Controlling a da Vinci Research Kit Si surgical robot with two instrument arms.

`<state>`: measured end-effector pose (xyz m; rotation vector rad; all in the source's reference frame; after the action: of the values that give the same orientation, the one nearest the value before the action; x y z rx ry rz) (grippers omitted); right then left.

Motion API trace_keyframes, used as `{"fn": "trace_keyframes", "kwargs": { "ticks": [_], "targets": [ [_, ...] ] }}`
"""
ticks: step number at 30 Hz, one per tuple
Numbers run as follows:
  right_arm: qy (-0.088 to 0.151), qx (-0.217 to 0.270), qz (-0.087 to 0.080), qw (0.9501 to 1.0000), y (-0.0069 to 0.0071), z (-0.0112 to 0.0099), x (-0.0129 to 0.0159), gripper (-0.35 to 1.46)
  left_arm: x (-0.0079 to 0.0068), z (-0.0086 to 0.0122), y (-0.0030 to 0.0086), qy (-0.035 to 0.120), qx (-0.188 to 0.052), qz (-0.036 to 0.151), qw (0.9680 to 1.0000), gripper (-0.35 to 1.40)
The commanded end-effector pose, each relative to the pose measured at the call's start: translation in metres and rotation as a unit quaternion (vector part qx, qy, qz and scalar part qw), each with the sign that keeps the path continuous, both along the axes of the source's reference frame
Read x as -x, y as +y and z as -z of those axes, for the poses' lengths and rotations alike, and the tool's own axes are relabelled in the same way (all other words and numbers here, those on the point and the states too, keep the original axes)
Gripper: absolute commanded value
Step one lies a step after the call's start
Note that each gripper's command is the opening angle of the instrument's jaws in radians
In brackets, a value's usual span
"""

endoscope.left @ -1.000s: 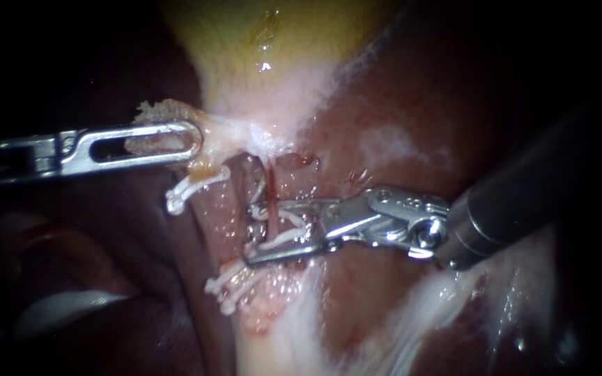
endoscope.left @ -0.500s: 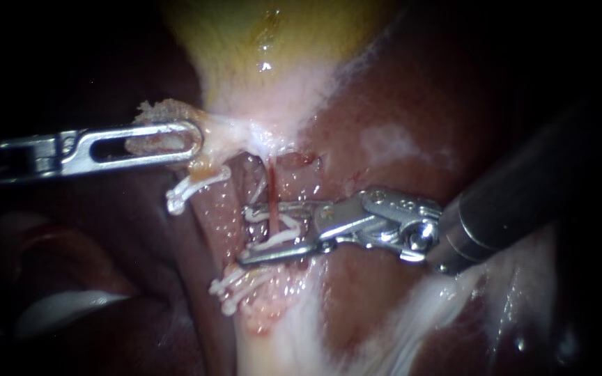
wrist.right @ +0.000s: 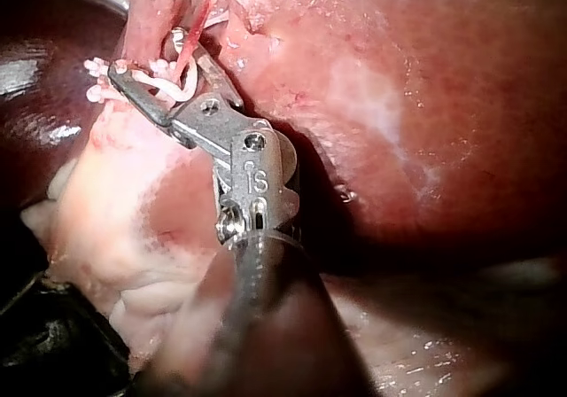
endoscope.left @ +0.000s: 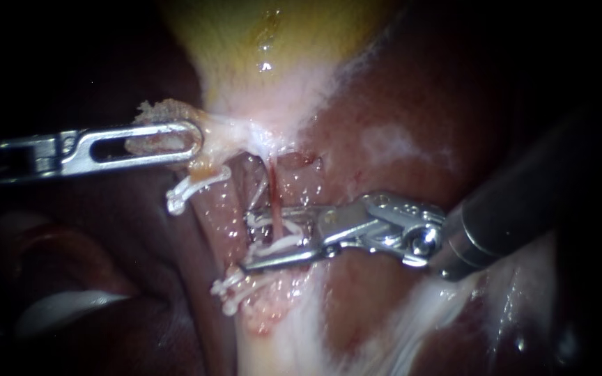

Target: Clipping second clip right tube

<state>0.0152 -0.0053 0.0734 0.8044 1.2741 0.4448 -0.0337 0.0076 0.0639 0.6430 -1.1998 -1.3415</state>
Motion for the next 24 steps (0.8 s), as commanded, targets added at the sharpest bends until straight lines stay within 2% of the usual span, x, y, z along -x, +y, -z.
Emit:
{"fn": "trace_keyframes", "kwargs": {
  "ticks": [1, 6, 14, 24],
  "targets": [
    [0.004, 0.0, -0.001, 1.0, 0.0, 0.0002, 0.0, 0.45, 0.0, 0.0, 0.0, 0.0, 0.0, 0.0, 1.0, -0.35],
    [0.024, -0.009, 0.006, 0.9997, -0.0002, 0.0015, 0.0, 0.45, 0.0, 0.0, 0.0, 0.0, 0.0, 0.0, 1.0, -0.35],
    [0.052, -0.028, 0.007, 0.9982, -0.0003, 0.0035, -0.0001, 0.44, 0.0, 0.0, 0.0, 0.0, 0.0, 0.0, 1.0, -0.35],
    [0.059, -0.033, 0.009, 0.9977, -0.0004, 0.004, -0.0002, 0.44, 0.0, 0.0, 0.0, 0.0, 0.0, 0.0, 1.0, -0.35]
  ]
}}
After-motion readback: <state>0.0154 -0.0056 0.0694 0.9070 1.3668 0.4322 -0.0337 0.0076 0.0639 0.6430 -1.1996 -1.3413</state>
